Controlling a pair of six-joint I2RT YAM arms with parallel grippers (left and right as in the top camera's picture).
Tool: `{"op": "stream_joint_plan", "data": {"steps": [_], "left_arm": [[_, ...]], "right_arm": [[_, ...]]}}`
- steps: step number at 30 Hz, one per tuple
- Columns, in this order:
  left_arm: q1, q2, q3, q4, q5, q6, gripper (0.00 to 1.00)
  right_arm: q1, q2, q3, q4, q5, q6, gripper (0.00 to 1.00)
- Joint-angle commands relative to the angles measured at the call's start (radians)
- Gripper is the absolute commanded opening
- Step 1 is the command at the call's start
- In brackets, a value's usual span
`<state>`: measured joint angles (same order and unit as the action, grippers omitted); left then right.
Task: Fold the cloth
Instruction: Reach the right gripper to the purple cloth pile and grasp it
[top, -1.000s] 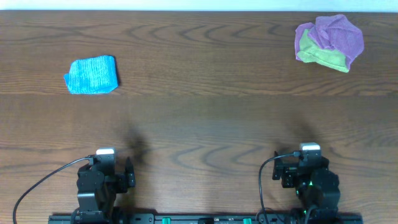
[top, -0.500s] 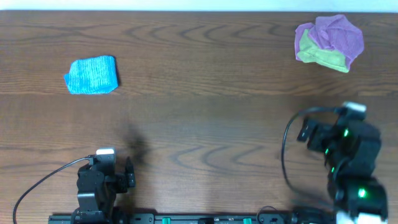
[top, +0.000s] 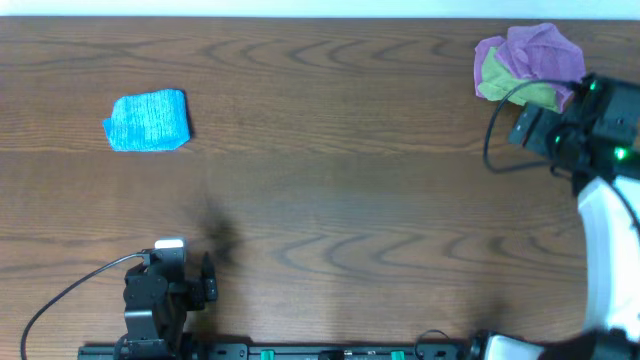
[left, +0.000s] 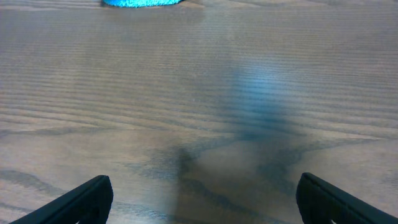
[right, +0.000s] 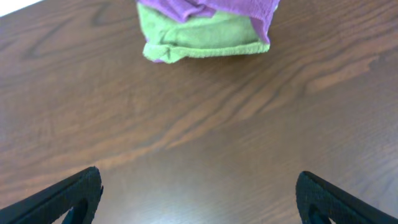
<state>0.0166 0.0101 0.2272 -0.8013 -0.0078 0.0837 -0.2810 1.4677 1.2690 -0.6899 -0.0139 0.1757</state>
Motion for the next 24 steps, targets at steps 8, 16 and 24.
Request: {"op": "stream_joint_plan", "data": {"steps": [8,16,24], "left_arm": [[-0.004,-0.006,-0.039,-0.036,-0.018,0.017,0.95],[-0.004,-0.006,-0.039,-0.036,-0.018,0.018,0.95],[-0.004,-0.006,-0.039,-0.036,-0.018,0.018,0.95]], "right_arm": [[-0.032,0.149,0.167,0.049,-0.064,0.01,0.99],[-0.033,0.161,0.167,0.131,-0.043,-0.035,0.99],[-0.04,0.29,0.227,0.281,-0.043,-0.011,0.99]]}}
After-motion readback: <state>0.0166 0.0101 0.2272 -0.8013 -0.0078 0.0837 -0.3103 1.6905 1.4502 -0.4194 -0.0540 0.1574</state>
